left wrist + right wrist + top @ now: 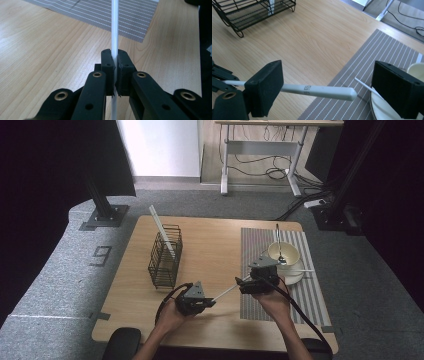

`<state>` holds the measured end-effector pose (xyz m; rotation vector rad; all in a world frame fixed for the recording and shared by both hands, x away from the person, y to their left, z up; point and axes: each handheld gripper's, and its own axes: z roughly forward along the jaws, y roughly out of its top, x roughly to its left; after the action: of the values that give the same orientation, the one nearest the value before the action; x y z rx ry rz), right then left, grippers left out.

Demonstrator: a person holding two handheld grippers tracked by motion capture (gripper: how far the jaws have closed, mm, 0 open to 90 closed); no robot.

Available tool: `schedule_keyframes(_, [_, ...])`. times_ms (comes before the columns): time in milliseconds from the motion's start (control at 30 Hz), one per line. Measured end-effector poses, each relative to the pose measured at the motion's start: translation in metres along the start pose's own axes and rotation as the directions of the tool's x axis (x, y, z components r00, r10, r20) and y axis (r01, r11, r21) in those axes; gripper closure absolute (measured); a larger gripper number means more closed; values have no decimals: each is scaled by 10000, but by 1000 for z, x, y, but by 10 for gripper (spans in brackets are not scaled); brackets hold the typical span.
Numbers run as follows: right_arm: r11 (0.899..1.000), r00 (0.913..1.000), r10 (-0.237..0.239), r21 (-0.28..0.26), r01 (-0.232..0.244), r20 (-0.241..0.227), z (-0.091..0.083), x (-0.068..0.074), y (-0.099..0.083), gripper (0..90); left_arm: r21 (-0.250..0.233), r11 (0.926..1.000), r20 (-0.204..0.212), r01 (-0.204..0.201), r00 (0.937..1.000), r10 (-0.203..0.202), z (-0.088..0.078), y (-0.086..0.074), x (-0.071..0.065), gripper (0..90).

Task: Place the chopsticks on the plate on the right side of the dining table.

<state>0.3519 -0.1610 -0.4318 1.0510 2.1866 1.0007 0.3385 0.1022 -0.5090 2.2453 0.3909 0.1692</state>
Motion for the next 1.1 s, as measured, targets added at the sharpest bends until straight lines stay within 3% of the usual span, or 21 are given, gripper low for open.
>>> schedule_keyframes(333, [9984, 9985, 548, 107, -548, -3, 8, -5, -23, 87, 342, 9992, 157, -220, 9996, 214, 2, 0, -1, 861])
schedule_keyframes(633, [9944, 9958, 916, 522, -918, 68, 19, -8, -45, 98, 789, 9962, 351, -372, 9988, 345, 7, 0, -3, 861])
schedule_keyframes(800, [9933, 9944, 1052, 498, -1045, -103, 18, -10, -48, 99, 1018, 9940, 450, -408, 9983, 364, 9, 0, -4, 864])
schedule_keyframes(1000, [9911, 9901, 1300, 346, -1282, -534, 6, -18, -49, 99, 1540, 9862, 625, -609, 9967, 518, 9, 0, -2, 864])
schedule_keyframes(1100, [9904, 9891, 1327, 479, -1298, -645, 2, -21, -54, 125, 1947, 9773, 823, -833, 9943, 684, 10, 1, -3, 864])
